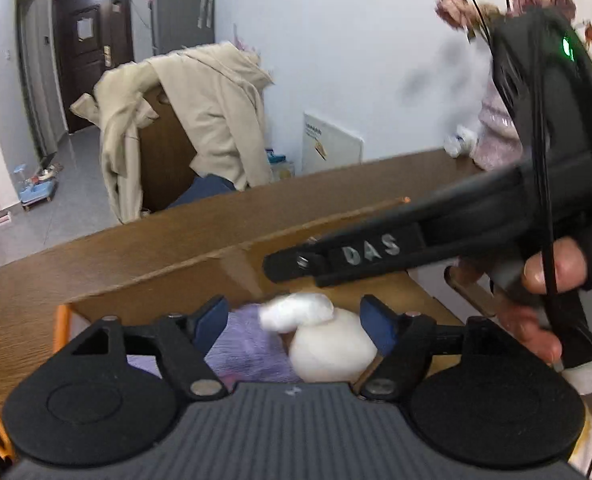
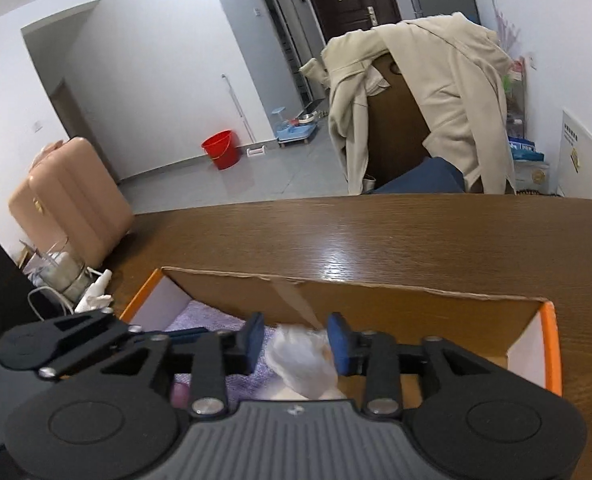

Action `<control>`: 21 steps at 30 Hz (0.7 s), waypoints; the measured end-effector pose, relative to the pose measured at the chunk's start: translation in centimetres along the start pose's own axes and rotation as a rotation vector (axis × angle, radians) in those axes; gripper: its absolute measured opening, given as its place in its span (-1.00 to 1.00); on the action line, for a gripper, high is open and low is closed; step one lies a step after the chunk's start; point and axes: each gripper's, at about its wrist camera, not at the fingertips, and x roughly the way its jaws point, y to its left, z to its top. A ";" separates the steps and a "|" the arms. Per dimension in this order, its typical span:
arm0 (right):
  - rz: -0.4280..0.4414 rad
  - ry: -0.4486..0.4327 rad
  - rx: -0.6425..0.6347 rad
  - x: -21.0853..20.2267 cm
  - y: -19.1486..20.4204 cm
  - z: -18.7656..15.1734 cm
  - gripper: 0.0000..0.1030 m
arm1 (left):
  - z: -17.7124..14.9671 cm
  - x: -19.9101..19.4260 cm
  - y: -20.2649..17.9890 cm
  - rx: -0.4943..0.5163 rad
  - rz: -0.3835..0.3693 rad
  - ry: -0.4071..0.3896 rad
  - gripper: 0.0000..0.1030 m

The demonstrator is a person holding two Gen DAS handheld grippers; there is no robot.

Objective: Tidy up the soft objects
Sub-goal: 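Drop the white ball and white tissue into the box, then withdraw both grippers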

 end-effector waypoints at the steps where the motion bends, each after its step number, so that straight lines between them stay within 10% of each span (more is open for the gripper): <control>1: 0.004 -0.001 -0.008 -0.4 0.3 0.0 -0.30 | 0.2 -0.7 0.2 0.000 0.012 -0.010 0.45; 12: -0.094 -0.178 -0.107 -15.9 4.8 -1.0 -0.16 | 2.0 -15.9 -0.5 -0.018 0.134 -0.195 0.55; 21: -0.209 -0.309 -0.197 -31.2 7.4 -10.5 0.04 | -4.9 -28.5 -6.4 -0.053 0.132 -0.324 0.71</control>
